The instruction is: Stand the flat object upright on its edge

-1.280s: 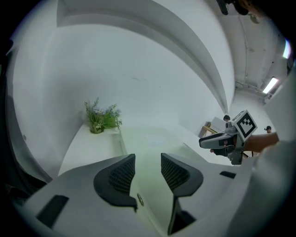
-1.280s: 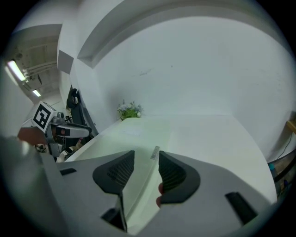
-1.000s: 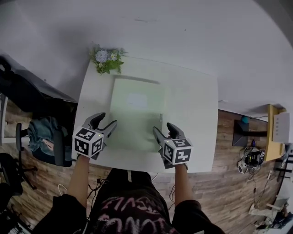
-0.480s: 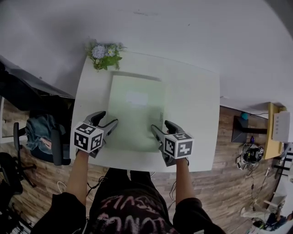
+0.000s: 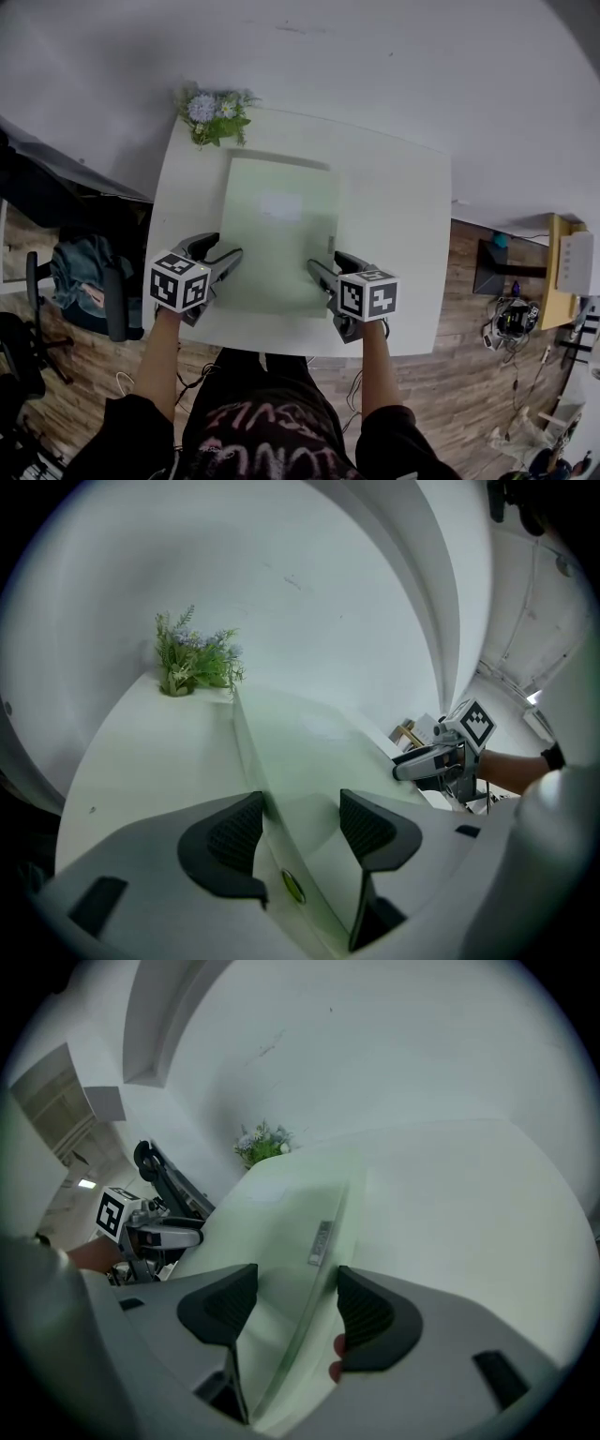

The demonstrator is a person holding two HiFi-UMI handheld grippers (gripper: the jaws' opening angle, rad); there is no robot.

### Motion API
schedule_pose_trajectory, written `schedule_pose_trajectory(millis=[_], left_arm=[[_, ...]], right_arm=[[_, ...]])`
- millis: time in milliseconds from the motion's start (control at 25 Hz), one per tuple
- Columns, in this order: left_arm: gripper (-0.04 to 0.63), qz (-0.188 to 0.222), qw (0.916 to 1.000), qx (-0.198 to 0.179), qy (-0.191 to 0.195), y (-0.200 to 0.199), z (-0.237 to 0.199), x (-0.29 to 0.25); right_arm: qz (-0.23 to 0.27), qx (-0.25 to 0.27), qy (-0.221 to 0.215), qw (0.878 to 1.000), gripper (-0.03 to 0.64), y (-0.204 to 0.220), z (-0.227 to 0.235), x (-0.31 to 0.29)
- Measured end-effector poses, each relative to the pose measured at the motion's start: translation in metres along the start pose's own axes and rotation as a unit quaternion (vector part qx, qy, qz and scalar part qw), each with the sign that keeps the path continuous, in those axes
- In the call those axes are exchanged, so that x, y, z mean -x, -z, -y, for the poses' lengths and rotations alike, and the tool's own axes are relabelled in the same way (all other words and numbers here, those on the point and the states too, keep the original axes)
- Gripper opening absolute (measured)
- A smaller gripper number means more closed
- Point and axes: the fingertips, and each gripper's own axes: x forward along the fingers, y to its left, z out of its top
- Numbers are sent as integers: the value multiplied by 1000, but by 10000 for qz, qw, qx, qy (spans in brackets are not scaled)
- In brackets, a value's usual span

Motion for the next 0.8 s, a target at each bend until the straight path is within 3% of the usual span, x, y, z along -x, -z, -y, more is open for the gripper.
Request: schedule_pose_trajectory(millis=[480, 800], left_arm=[[253, 194, 9995, -240, -77, -3, 4, 3], [250, 434, 9974, -558, -114, -18, 9, 10]], right_arm=[[153, 163, 298, 9993, 275, -1, -2, 2], [609, 455, 532, 9957, 275, -12, -9, 14]])
